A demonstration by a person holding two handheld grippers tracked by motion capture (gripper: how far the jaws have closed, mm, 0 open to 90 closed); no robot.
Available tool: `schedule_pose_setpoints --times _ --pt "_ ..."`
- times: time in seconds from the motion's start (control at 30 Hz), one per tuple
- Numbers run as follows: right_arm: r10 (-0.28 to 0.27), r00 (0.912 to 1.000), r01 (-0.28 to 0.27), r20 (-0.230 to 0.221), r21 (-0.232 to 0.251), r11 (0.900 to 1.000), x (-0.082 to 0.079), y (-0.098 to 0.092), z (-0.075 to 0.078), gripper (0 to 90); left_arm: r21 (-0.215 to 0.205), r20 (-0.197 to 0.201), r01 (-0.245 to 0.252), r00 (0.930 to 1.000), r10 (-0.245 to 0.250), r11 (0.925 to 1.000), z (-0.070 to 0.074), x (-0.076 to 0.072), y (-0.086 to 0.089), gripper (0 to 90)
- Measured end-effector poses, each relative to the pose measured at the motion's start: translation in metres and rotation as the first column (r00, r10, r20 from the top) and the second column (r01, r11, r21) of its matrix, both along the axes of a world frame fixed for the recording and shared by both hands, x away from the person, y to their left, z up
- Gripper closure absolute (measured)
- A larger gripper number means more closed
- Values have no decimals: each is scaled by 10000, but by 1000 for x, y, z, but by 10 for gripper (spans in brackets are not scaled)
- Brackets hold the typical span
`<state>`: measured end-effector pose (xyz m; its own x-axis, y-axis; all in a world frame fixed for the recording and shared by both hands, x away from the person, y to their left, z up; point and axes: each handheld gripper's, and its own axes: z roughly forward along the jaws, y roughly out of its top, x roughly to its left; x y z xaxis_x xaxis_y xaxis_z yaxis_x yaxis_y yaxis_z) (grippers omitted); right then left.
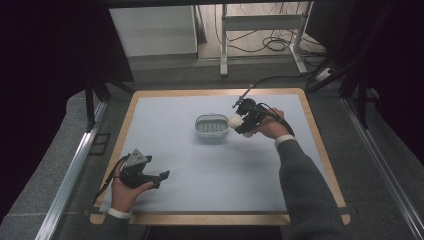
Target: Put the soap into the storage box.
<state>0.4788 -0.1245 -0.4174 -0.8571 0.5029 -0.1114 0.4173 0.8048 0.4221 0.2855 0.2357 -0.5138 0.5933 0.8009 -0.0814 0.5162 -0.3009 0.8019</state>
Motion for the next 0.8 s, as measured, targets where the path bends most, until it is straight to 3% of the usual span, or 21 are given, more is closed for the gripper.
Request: schedule_pose_setpoints --times 0.23,0.47,0.8 --pt "174 9998 -174 -12 -154 9997 5 6 -1 498 1 21 -15 10000 15 10000 1 0 1 91" --pt "460 9989 -460 38 80 9989 9 12 4 498 12 0 13 10000 -13 10000 0 0 1 91" --pt "683 9976 -683 86 -18 9977 17 19 7 498 25 -101 90 9999 -90 10000 0 0 1 89"
